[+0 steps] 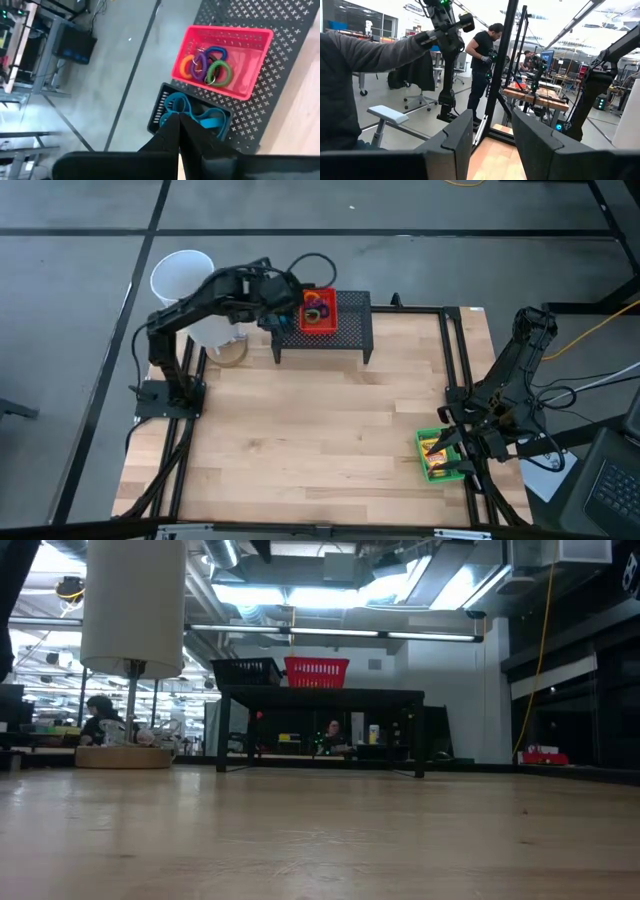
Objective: Pick & Place Office Desk Supplies
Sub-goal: Adjust the black bin on the shelf
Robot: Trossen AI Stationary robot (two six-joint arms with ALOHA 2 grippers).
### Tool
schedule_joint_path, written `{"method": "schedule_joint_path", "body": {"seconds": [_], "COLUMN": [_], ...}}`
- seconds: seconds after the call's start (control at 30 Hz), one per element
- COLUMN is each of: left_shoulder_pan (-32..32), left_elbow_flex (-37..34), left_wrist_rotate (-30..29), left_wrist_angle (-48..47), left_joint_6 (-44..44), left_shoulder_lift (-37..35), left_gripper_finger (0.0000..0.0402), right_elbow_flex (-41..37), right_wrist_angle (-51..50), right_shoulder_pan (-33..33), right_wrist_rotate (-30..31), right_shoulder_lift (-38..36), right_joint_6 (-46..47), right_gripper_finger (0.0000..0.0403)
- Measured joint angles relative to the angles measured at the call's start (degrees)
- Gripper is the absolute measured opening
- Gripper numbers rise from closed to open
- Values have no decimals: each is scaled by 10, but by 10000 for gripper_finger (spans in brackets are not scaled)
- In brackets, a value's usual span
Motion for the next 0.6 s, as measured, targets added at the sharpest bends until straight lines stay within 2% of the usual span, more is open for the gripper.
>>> {"method": "schedule_joint_path", "body": {"seconds": [0.17,0.37,0.6], "left_shoulder_pan": [12,36,40], "left_elbow_flex": [0,-7,-78], "left_wrist_rotate": [-5,68,118], "left_wrist_angle": [-1,0,-1], "left_joint_6": [-11,-15,-38], "left_shoulder_lift": [-10,-2,-8], "left_gripper_finger": [1,1,1], "right_elbow_flex": [0,0,0], "right_wrist_angle": [1,-3,-4], "right_shoulder_pan": [0,0,0], "right_wrist_rotate": [0,0,0], "right_shoulder_lift": [0,0,2], "right_joint_6": [1,15,16], "right_gripper_finger": [139,139,139]}}
